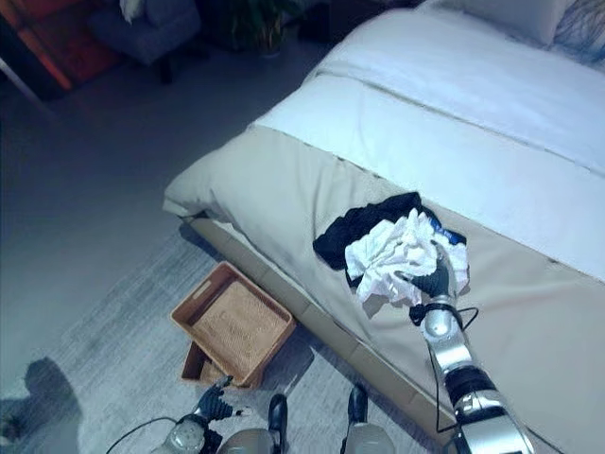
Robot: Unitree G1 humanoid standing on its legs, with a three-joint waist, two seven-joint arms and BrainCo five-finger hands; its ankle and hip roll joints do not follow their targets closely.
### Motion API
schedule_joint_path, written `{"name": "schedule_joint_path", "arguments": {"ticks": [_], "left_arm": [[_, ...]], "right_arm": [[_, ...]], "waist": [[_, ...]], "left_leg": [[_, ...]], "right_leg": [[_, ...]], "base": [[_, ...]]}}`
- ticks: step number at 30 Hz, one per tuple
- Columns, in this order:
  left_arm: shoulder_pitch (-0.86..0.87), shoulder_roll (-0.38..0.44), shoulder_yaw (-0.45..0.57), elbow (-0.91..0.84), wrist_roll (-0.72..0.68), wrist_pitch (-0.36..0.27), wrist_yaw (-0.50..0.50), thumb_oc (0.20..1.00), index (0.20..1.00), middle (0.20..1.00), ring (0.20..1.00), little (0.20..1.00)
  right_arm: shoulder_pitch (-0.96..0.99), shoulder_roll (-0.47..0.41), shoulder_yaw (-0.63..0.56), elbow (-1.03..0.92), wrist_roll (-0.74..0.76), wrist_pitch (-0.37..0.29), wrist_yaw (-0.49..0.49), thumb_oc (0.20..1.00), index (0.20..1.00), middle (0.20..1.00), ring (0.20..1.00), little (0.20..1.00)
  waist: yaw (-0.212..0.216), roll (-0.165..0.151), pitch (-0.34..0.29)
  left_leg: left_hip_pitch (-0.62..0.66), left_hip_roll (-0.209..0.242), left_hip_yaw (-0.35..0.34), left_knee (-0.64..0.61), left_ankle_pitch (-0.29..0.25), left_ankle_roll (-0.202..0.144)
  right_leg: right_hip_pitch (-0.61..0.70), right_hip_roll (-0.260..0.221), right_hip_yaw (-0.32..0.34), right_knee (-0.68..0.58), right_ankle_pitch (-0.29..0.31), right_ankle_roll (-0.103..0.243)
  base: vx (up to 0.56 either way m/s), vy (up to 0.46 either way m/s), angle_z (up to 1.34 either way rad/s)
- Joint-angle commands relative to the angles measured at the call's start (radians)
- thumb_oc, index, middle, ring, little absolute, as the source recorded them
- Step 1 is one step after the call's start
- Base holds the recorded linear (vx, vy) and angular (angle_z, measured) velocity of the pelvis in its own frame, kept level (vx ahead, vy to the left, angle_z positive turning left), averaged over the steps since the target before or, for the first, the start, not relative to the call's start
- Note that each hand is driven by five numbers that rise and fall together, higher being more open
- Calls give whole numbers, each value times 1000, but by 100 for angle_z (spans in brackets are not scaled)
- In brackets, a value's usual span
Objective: Pick up clothes into the bucket
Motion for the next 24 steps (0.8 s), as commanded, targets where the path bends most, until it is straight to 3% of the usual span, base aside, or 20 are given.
{"name": "schedule_joint_path", "arguments": {"ticks": [1, 4, 5, 11, 19, 24], "left_arm": [[-52, -34, -46, -7, -49, -35, 53, 1000, 1000, 1000, 1000, 1000], [-69, -40, -65, -22, -72, -35, 72, 1000, 1000, 1000, 1000, 1000], [-87, -46, -92, -47, -95, -40, 85, 1000, 1000, 1000, 1000, 1000], [-124, -56, -156, -110, -154, -42, 103, 1000, 1000, 1000, 1000, 1000], [-160, -68, -175, -118, -186, -40, 120, 1000, 1000, 1000, 1000, 1000], [-165, -63, -177, -152, -211, -49, 129, 1000, 1000, 1000, 1000, 1000]], "right_arm": [[-121, -51, -24, 74, -1, -16, -156, 1000, 1000, 1000, 1000, 1000], [-174, -86, -20, 154, 6, 0, -199, 1000, 1000, 1000, 1000, 1000], [-219, -122, -5, 229, 13, 20, -223, 1000, 1000, 1000, 1000, 1000], [-321, -215, 29, 420, 74, 63, -210, 1000, 1000, 1000, 1000, 1000], [-414, -290, 135, 485, 12, 113, -156, 1000, 1000, 1000, 1000, 1000], [-467, -315, 176, 499, -10, 128, -139, 1000, 1000, 1000, 1000, 1000]], "waist": [[9, -16, 35], [13, 1, 58], [15, 20, 81], [13, 68, 151], [5, 91, 233], [9, 101, 235]], "left_leg": [[-49, -44, -62, 15, 12, 22], [-70, -46, -69, 5, 27, 19], [-91, -51, -84, -2, 41, 13], [-148, -65, -117, -20, 74, 5], [-236, -63, -113, -15, 101, -5], [-291, -58, -118, -22, 117, -12]], "right_leg": [[-82, -64, -25, 247, -140, 24], [-107, -75, -36, 261, -143, 24], [-130, -86, -48, 277, -146, 23], [-205, -114, -72, 337, -158, 19], [-322, -127, -58, 393, -157, 11], [-395, -132, -61, 416, -158, 12]], "base": [[-29, 25, 10], [-25, 2, 10], [-65, -17, 25], [-51, -10, 20], [-42, -14, 8], [-21, -24, 4]]}}
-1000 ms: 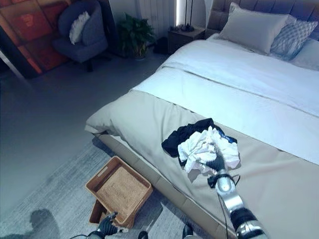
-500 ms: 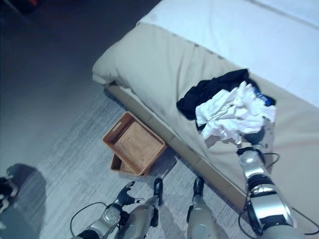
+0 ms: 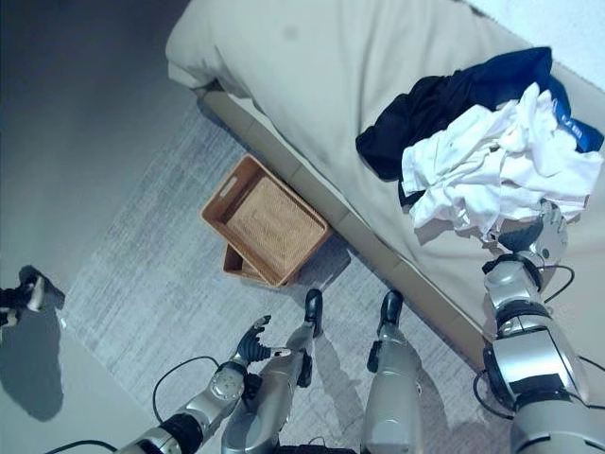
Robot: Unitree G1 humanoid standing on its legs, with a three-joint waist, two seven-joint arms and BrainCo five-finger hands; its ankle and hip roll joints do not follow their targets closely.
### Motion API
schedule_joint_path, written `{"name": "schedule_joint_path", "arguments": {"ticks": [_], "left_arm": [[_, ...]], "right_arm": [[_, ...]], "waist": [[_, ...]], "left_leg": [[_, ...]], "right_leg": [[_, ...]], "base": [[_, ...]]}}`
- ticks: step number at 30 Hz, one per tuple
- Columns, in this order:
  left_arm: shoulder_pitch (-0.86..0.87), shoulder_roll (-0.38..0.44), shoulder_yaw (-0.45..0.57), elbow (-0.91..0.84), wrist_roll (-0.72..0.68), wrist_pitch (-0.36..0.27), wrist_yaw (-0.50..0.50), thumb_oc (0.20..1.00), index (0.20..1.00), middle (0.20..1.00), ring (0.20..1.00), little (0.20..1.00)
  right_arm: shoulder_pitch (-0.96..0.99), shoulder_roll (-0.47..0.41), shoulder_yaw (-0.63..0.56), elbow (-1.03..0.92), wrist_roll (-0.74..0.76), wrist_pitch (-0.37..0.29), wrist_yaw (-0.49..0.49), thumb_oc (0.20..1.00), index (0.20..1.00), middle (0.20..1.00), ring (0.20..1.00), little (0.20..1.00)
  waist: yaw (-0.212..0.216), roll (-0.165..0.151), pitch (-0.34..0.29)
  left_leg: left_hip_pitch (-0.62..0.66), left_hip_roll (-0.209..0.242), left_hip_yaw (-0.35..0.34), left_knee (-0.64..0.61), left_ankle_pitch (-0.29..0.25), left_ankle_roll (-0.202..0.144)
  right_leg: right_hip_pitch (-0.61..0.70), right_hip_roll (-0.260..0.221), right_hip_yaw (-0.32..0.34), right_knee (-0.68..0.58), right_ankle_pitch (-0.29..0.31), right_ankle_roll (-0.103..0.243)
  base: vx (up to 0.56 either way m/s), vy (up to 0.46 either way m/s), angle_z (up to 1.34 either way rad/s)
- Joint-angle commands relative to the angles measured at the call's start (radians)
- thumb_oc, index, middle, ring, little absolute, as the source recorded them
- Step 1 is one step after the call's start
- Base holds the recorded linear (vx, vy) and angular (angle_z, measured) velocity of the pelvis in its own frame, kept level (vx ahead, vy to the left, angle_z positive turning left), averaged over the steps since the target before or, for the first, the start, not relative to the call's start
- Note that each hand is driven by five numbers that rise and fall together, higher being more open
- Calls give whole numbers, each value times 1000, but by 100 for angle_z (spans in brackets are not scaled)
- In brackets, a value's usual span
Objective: Pick up clothes into the bucket
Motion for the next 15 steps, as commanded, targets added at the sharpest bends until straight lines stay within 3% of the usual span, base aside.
{"name": "schedule_joint_path", "arguments": {"ticks": [1, 8, 10, 11, 12, 15], "left_arm": [[-22, -12, -22, -29, -33, -27, 28, 1000, 1000, 1000, 1000, 1000], [-52, -4, -60, -108, -56, -37, 17, 1000, 1000, 1000, 1000, 1000], [-62, -5, -60, -111, -57, -36, 20, 1000, 1000, 1000, 1000, 1000], [-63, -5, -60, -111, -57, -36, 20, 1000, 1000, 1000, 1000, 1000], [-65, -5, -60, -112, -58, -36, 23, 1000, 1000, 1000, 1000, 1000], [-71, -8, -52, -105, -63, -40, 35, 1000, 1000, 1000, 1000, 1000]], "right_arm": [[-80, -99, 63, 18, -35, 19, 2, 1000, 1000, 1000, 1000, 1000], [-163, -122, 123, 41, -45, 15, 41, 1000, 1000, 1000, 1000, 1000], [-181, -119, 131, 25, -41, 7, 37, 457, 457, 457, 457, 457], [-181, -119, 131, 25, -41, 7, 37, 407, 407, 407, 407, 407], [-186, -115, 132, 9, -37, 0, 25, 200, 200, 200, 200, 200], [-195, -89, 116, -77, 5, -39, -15, 200, 200, 200, 200, 200]], "waist": [[2, -30, 23], [27, -9, 23], [29, -12, 23], [29, -12, 23], [29, -13, 23], [26, -21, 23]], "left_leg": [[-32, -6, -37, -24, 30, -8], [-107, -10, -49, -25, 48, -11], [-119, -12, -53, -25, 51, -12], [-119, -12, -53, -25, 51, -12], [-124, -12, -55, -25, 53, -13], [-128, -12, -59, -28, 55, -13]], "right_leg": [[-25, -36, 1, 80, -36, 7], [-117, -48, -1, 112, -33, 9], [-126, -50, -2, 114, -33, 9], [-127, -50, -2, 114, -34, 9], [-132, -52, -4, 116, -34, 9], [-136, -54, -7, 115, -32, 11]], "base": [[-9, -34, 4], [-12, -22, 9], [-5, -21, 5], [-1, -26, 3], [0, 0, 0], [0, -5, 1]]}}
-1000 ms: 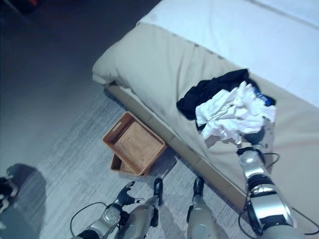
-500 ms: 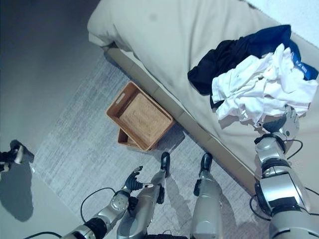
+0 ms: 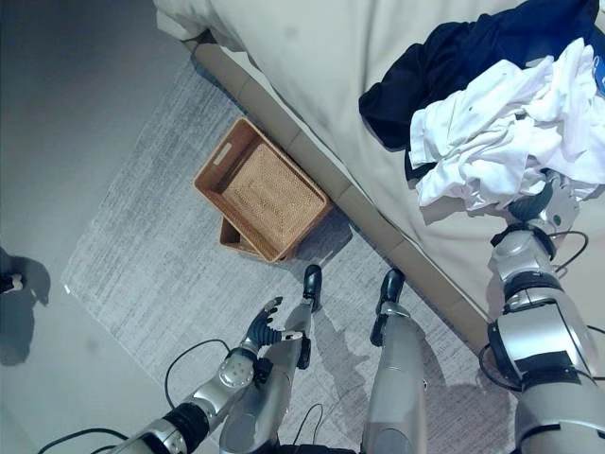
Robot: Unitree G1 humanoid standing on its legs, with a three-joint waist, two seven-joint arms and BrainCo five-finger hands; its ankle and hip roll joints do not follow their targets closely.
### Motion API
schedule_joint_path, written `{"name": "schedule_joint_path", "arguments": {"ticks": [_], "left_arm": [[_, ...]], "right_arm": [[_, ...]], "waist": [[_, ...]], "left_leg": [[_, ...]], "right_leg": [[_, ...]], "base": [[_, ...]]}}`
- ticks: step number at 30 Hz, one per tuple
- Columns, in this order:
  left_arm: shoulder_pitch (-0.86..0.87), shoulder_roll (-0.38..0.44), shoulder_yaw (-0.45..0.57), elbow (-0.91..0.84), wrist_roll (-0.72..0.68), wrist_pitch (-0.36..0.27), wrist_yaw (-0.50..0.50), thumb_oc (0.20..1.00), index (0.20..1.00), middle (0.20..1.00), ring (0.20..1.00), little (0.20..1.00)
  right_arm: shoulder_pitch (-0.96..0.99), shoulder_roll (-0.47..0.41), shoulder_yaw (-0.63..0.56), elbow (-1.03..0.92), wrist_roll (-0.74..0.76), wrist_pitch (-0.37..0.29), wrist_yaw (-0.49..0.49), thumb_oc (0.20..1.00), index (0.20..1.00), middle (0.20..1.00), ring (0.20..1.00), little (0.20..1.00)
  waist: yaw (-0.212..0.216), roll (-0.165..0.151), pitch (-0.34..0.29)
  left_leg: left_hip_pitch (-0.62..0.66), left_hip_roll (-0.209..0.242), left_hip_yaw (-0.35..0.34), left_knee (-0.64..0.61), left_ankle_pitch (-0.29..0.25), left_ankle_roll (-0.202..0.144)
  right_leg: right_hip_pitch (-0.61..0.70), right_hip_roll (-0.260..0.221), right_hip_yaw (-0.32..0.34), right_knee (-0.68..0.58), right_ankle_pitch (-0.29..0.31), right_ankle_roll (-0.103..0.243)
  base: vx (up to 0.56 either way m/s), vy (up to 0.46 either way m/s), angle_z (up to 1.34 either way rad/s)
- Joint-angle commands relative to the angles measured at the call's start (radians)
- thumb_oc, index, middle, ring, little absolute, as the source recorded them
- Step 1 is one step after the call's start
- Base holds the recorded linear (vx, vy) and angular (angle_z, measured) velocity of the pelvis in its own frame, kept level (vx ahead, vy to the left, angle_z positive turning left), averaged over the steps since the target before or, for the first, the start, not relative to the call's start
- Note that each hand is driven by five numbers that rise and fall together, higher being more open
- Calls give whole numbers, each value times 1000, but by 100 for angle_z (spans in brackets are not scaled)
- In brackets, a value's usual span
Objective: Pick up clothes into the bucket
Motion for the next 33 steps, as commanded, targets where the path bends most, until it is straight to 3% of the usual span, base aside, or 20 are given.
{"name": "schedule_joint_path", "arguments": {"ticks": [1, 4, 10, 14, 22, 28, 33], "left_arm": [[-39, -5, -12, 6, -22, -24, 23, 1000, 1000, 1000, 1000, 1000], [-43, -7, -8, 14, -16, -25, 30, 1000, 1000, 1000, 1000, 1000], [-36, 2, 35, 50, 8, -24, 60, 1000, 1000, 1000, 1000, 1000], [-33, 3, 54, 67, 21, -20, 70, 1000, 1000, 1000, 1000, 1000], [-13, 19, 123, 135, 75, 1, 52, 1000, 1000, 1000, 1000, 1000], [40, 60, 212, 209, 99, 9, 30, 1000, 1000, 1000, 1000, 1000], [83, 79, 254, 225, 114, 17, -1, 1000, 1000, 1000, 1000, 1000]], "right_arm": [[-60, -28, 45, -81, 36, -70, -41, 200, 200, 200, 200, 200], [-60, -7, 37, -131, 59, -95, -55, 200, 200, 200, 200, 200], [-3, 25, -25, -448, 69, -148, -128, 200, 200, 200, 200, 200], [36, 31, -79, -550, 72, -159, -145, 200, 200, 200, 200, 200], [112, -2, -212, -739, 69, -182, -169, 200, 200, 200, 200, 200], [118, -80, -274, -833, 39, -185, -167, 200, 200, 200, 200, 200], [132, -154, -309, -873, 13, -170, -145, 200, 200, 200, 200, 200]], "waist": [[5, -25, 23], [2, -33, 23], [-19, -71, 23], [-26, -87, 23], [-48, -143, 11], [-62, -216, -96], [-54, -250, -176]], "left_leg": [[12, -16, -29, -22, 13, 0], [15, -14, -27, -25, 13, -1], [42, -6, -19, -31, 10, -4], [70, -3, -15, -31, 4, -3], [206, 1, 16, -24, -26, 2], [291, 3, 101, -7, -83, 10], [353, 10, 142, 9, -120, 18]], "right_leg": [[78, -26, -3, -73, 38, 53], [84, -25, -3, -83, 42, 54], [121, -14, -3, -117, 54, 59], [159, -12, -6, -134, 60, 62], [331, 15, 13, -221, 96, 71], [443, 54, 64, -362, 157, 95], [512, 71, 96, -393, 159, 97]], "base": [[0, 0, 0], [0, 0, 0], [0, 0, 0], [0, 1, -1], [22, 20, -5], [57, 63, -25], [70, 42, -52]]}}
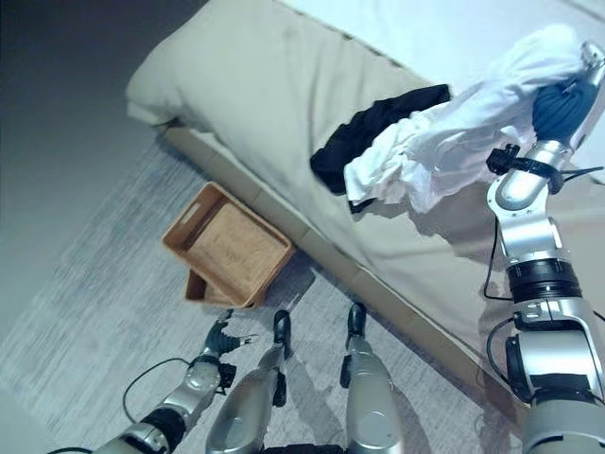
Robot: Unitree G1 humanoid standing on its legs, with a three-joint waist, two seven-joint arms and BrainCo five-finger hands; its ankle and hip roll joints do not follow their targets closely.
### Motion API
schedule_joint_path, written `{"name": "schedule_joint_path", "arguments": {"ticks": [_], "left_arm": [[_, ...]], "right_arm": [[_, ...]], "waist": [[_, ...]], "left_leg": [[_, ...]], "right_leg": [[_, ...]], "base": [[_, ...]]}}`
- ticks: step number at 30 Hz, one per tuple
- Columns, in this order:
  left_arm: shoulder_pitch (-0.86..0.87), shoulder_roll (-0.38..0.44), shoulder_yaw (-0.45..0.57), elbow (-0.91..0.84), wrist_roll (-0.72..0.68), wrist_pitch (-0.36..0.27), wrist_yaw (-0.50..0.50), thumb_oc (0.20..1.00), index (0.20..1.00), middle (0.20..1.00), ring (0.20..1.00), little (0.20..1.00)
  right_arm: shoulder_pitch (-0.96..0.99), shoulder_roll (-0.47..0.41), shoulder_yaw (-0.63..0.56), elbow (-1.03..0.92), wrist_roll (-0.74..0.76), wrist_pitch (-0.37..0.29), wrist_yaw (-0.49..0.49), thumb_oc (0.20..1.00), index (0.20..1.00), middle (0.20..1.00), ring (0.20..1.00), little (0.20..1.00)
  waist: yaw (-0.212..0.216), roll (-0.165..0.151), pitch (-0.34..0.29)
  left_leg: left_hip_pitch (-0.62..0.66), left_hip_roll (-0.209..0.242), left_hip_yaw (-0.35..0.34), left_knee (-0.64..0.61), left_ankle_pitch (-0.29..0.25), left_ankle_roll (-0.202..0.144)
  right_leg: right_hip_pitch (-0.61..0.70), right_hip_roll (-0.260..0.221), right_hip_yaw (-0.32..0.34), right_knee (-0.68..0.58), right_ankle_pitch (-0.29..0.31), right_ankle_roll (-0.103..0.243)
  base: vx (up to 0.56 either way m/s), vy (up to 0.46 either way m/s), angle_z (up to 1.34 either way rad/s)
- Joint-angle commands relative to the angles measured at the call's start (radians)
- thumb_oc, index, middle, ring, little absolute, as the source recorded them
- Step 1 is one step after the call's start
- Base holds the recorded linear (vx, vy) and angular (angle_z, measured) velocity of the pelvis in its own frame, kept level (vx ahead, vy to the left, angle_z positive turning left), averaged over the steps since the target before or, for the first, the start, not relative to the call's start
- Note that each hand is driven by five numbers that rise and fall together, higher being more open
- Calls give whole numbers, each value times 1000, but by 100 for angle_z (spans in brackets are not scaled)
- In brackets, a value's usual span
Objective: Pick up clothes into the bucket
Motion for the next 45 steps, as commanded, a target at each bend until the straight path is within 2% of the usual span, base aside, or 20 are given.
{"name": "schedule_joint_path", "arguments": {"ticks": [1, 6, 7, 8, 10, 14, 20, 21, 22, 23, 24, 27, 28, 30, 31, 33, 34, 35, 39, 45], "left_arm": [[65, 8, 5, 46, 62, -7, -26, 1000, 1000, 1000, 1000, 1000], [100, 26, 29, 91, 75, 2, -50, 1000, 1000, 1000, 1000, 1000], [99, 25, 31, 92, 75, 1, -51, 1000, 1000, 1000, 1000, 1000], [113, 31, 39, 100, 72, 5, -57, 1000, 1000, 1000, 1000, 1000], [122, 30, 48, 107, 74, 5, -60, 1000, 1000, 1000, 1000, 1000], [149, 39, 56, 133, 67, 12, -68, 1000, 1000, 1000, 1000, 1000], [175, 43, 42, 61, 44, -2, -75, 1000, 1000, 1000, 1000, 1000], [181, 54, 29, -15, 20, -19, -84, 1000, 1000, 1000, 1000, 1000], [183, 55, 29, -18, 20, -17, -84, 1000, 1000, 1000, 1000, 1000], [187, 75, 15, -164, -16, -38, -100, 1000, 1000, 1000, 1000, 1000], [191, 78, 15, -171, -17, -34, -102, 1000, 1000, 1000, 1000, 1000], [209, 136, -3, -425, -53, -53, -145, 1000, 1000, 1000, 1000, 1000], [209, 137, -4, -425, -53, -53, -145, 1000, 1000, 1000, 1000, 1000], [176, 234, 5, -731, -67, -65, -188, 1000, 1000, 1000, 1000, 1000], [179, 237, 6, -734, -68, -62, -189, 1000, 1000, 1000, 1000, 1000], [115, 276, 0, -881, -118, -56, -234, 1000, 1000, 1000, 1000, 1000], [116, 279, -1, -883, -119, -54, -235, 1000, 1000, 1000, 1000, 1000], [59, 291, -19, -942, -154, -50, -258, 1000, 1000, 1000, 1000, 1000], [-88, 286, -88, -991, -196, -35, -285, 1000, 1000, 1000, 1000, 1000], [-272, 234, -186, -895, -138, -22, -271, 1000, 1000, 1000, 1000, 1000]], "right_arm": [[-5, -95, -41, -68, -64, -50, -17, 200, 200, 200, 200, 200], [-93, -206, -2, 6, -69, -36, 3, 200, 200, 200, 200, 200], [-100, -207, 5, 11, -67, -38, 3, 200, 200, 200, 200, 200], [-149, -252, 38, 43, -62, -33, 14, 200, 200, 200, 200, 200], [-187, -266, 64, 68, -58, -31, 18, 200, 200, 200, 200, 200], [-352, -346, 186, 186, -43, -8, 45, 200, 200, 200, 200, 200], [-475, -389, 280, 239, -27, -5, 49, 200, 200, 200, 200, 200], [-490, -392, 292, 228, -19, -8, 57, 200, 200, 200, 200, 200], [-491, -392, 294, 228, -18, -8, 58, 200, 200, 200, 200, 200], [-483, -389, 301, 182, -16, -12, 73, 200, 200, 200, 200, 200], [-479, -389, 298, 179, -16, -11, 73, 200, 200, 200, 200, 200], [-410, -364, 265, 90, -9, -18, 103, 200, 200, 200, 200, 200], [-408, -364, 263, 89, -9, -18, 103, 200, 200, 200, 200, 200], [-272, -268, 229, -90, -30, -19, 184, 200, 200, 200, 200, 200], [-264, -266, 223, -94, -31, -17, 185, 200, 200, 200, 200, 200], [-156, -200, 205, -218, -15, -37, 262, 200, 200, 200, 200, 200], [-150, -200, 200, -221, -15, -35, 263, 200, 200, 200, 200, 200], [-91, -163, 203, -304, 7, -46, 323, 200, 200, 200, 200, 200], [-30, -118, 231, -415, 49, -58, 431, 200, 200, 200, 200, 200], [-64, -104, 301, -561, 110, -79, 534, 200, 200, 200, 200, 200]], "waist": [[5, -85, -178], [8, -128, -259], [8, -127, -258], [12, -144, -289], [13, -147, -303], [23, -177, -362], [23, -185, -399], [23, -183, -409], [23, -183, -408], [21, -176, -415], [21, -176, -415], [19, -167, -424], [20, -168, -424], [8, -147, -430], [8, -147, -433], [0, -138, -436], [0, -140, -436], [-5, -134, -437], [-12, -125, -437], [-26, -117, -433]], "left_leg": [[2, -38, -3, 64, -87, 4], [63, -23, 22, 70, -116, 4], [65, -23, 24, 69, -117, 4], [82, -17, 34, 72, -126, 3], [94, -14, 41, 72, -131, 2], [138, -4, 50, 78, -149, -1], [175, 5, 51, 75, -162, -3], [184, 4, 49, 77, -165, -3], [185, 4, 49, 77, -166, -3], [194, 2, 47, 78, -169, -2], [195, 3, 46, 78, -170, -2], [209, 3, 46, 76, -174, 1], [210, 3, 46, 76, -174, 1], [212, 1, 50, 73, -165, 6], [217, 3, 49, 70, -174, 5], [218, -2, 51, 69, -164, 9], [219, -2, 51, 69, -164, 9], [223, -3, 53, 66, -164, 10], [228, -6, 52, 66, -164, 13], [231, -9, 52, 64, -162, 14]], "right_leg": [[61, -48, -11, 49, -60, 69], [125, -32, 3, 13, -57, 76], [127, -32, 5, 11, -56, 76], [146, -26, 10, 0, -56, 77], [159, -22, 15, -8, -56, 77], [207, -12, 18, -17, -68, 74], [248, -6, 13, -23, -79, 72], [258, -7, 12, -20, -84, 70], [259, -7, 12, -20, -85, 70], [270, -7, 11, -19, -89, 69], [272, -7, 11, -19, -89, 69], [287, -8, 8, -23, -91, 70], [287, -8, 8, -23, -91, 70], [281, -13, 12, -19, -86, 70], [286, -10, 13, -21, -93, 71], [284, -15, 14, -19, -86, 70], [285, -15, 14, -19, -86, 70], [287, -16, 14, -18, -87, 70], [292, -20, 14, -16, -87, 71], [295, -23, 15, -15, -89, 72]], "base": [[99, 28, -12], [62, 14, -10], [68, -5, -13], [48, -8, -9], [59, 0, -25], [76, -12, -14], [63, -13, 0], [36, 2, 1], [64, 7, 5], [30, 5, 4], [44, 5, 3], [11, 3, 0], [0, 0, 0], [-12, 36, -2], [-30, 24, -5], [-2, 9, -4], [0, 0, 0], [0, 0, 0], [0, 0, 0], [0, 0, 0]]}}
